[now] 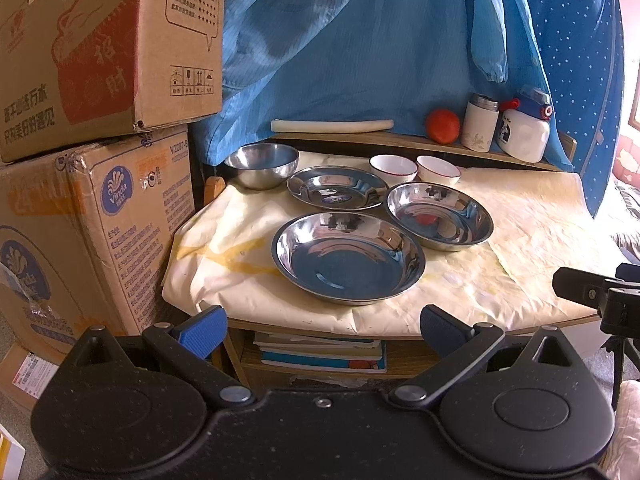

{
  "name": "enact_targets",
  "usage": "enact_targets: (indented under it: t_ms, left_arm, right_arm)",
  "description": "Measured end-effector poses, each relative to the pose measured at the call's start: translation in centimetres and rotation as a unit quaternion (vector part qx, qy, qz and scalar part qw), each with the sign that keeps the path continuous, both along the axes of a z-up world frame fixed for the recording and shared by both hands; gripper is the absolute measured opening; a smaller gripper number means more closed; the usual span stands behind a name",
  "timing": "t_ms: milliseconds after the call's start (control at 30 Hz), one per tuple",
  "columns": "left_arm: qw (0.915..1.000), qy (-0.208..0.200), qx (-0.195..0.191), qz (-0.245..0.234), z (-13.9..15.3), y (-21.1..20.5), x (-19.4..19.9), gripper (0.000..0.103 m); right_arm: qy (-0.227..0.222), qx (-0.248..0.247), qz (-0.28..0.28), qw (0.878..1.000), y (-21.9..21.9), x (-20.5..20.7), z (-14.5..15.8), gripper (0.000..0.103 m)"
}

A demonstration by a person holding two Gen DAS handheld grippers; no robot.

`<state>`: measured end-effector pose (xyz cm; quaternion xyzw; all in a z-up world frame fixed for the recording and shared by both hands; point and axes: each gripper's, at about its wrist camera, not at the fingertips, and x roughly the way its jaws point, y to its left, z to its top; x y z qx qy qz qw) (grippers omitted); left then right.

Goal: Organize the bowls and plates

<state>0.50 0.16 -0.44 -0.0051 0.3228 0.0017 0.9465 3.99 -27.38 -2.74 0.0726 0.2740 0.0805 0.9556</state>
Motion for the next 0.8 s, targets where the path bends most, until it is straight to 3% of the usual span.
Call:
enact_targets:
  t_ms: [800]
  left_arm:
    - [1.0,0.003,-0.002,-0.001,-0.37,-0.24,0.14,0.102]
  right_arm:
    - [0.002,0.0,0.0,1.0,0.06,0.08,0.04,0.103]
